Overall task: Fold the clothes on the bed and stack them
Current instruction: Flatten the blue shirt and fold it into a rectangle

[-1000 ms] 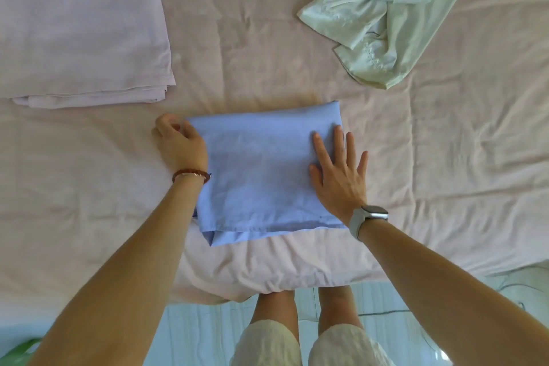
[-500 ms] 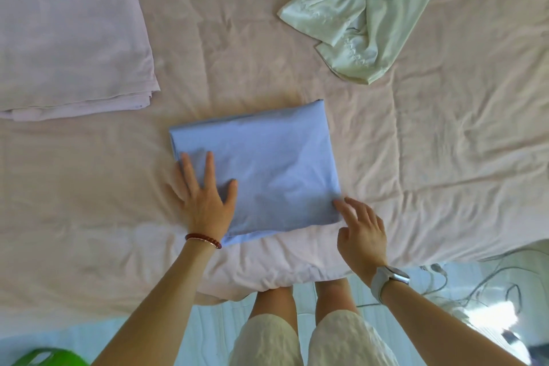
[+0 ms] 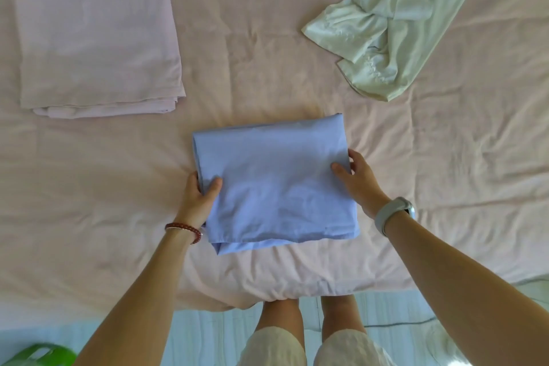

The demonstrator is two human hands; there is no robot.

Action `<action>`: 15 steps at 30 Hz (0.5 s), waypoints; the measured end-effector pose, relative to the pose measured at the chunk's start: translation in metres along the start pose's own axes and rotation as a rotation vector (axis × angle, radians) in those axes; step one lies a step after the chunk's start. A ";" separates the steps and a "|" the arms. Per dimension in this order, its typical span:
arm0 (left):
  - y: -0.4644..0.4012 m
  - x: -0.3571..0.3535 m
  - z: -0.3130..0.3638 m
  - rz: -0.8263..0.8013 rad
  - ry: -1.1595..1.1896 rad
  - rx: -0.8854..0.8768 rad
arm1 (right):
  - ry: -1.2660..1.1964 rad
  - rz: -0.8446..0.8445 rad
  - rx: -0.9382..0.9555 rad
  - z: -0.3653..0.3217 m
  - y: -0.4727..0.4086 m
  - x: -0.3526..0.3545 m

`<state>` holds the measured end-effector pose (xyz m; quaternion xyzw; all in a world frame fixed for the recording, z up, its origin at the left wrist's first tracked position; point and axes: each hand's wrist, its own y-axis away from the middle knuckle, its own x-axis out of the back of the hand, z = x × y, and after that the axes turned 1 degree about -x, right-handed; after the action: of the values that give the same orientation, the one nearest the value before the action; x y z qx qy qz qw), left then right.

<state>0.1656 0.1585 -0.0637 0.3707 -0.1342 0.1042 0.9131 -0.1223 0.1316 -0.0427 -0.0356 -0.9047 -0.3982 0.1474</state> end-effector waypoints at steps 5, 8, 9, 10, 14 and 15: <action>0.019 -0.011 0.016 0.173 0.026 -0.156 | -0.015 0.135 0.127 -0.015 0.025 -0.009; 0.021 0.013 0.044 0.247 0.000 -0.280 | -0.002 0.158 0.252 -0.043 0.041 -0.026; 0.018 0.027 0.055 0.275 -0.004 -0.310 | -0.012 0.156 0.277 -0.056 0.042 -0.033; 0.013 0.044 0.067 0.307 -0.012 -0.337 | -0.028 0.150 0.297 -0.070 0.043 -0.043; -0.027 0.121 0.126 0.447 -0.097 -0.433 | -0.163 0.059 0.386 -0.144 0.030 -0.097; -0.041 0.140 0.141 0.477 -0.124 -0.454 | -0.187 0.028 0.411 -0.164 0.024 -0.114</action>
<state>0.2859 0.0431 0.0525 0.1214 -0.2922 0.2598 0.9123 0.0303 0.0342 0.0455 -0.0542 -0.9759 -0.1985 0.0723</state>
